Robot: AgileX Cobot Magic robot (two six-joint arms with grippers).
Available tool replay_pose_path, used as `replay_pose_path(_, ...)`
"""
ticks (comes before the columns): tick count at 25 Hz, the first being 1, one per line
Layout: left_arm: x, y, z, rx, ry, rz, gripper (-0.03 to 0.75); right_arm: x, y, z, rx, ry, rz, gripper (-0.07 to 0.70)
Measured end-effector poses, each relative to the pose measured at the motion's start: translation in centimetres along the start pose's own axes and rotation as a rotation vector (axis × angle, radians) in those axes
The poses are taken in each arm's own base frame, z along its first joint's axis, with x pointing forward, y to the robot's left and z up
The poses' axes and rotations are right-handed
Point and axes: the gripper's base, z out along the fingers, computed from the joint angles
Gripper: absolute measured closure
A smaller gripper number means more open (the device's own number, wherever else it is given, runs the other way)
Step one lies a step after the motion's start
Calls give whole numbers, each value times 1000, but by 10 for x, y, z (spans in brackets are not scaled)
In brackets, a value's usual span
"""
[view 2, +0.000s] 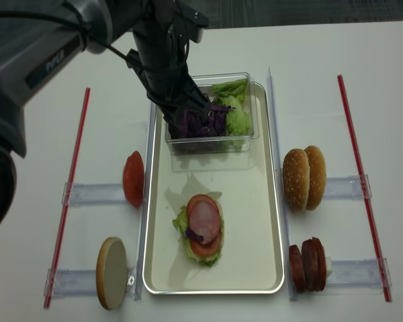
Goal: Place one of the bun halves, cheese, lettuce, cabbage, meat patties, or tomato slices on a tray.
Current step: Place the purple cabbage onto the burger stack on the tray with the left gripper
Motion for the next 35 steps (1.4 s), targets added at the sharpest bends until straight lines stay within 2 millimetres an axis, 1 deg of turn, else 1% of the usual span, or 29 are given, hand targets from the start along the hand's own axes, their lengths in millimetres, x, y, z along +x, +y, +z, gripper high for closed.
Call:
replay_pose_path(3,18,-12,-8,6,15,27,616,0,0,0,0,0,0,19)
replay_pose_path(8,49,-29,-9,38,63,51,616,0,0,0,0,0,0,19)
replay_pose_path(10,59,-36,-10,44,59,59,616,0,0,0,0,0,0,19)
replay_pose_path(14,78,-56,2,57,46,92,616,0,0,0,0,0,0,19)
replay_pose_path(16,84,-67,8,67,52,120,616,0,0,0,0,0,0,19)
replay_pose_path(18,87,-76,13,73,51,139,616,0,0,0,0,0,0,19)
replay_pose_path(22,85,-90,13,87,-8,156,616,0,0,0,0,0,0,19)
replay_pose_path(25,82,-96,13,106,-43,153,616,0,0,0,0,0,0,19)
replay_pose_path(28,83,-97,15,107,-56,155,616,0,0,0,0,0,0,19)
replay_pose_path(30,82,-97,21,105,-34,155,616,0,0,0,0,0,0,19)
replay_pose_path(34,81,-98,43,92,32,164,616,0,0,0,0,0,0,19)
replay_pose_path(35,81,-97,45,84,35,172,616,0,0,0,0,0,0,19)
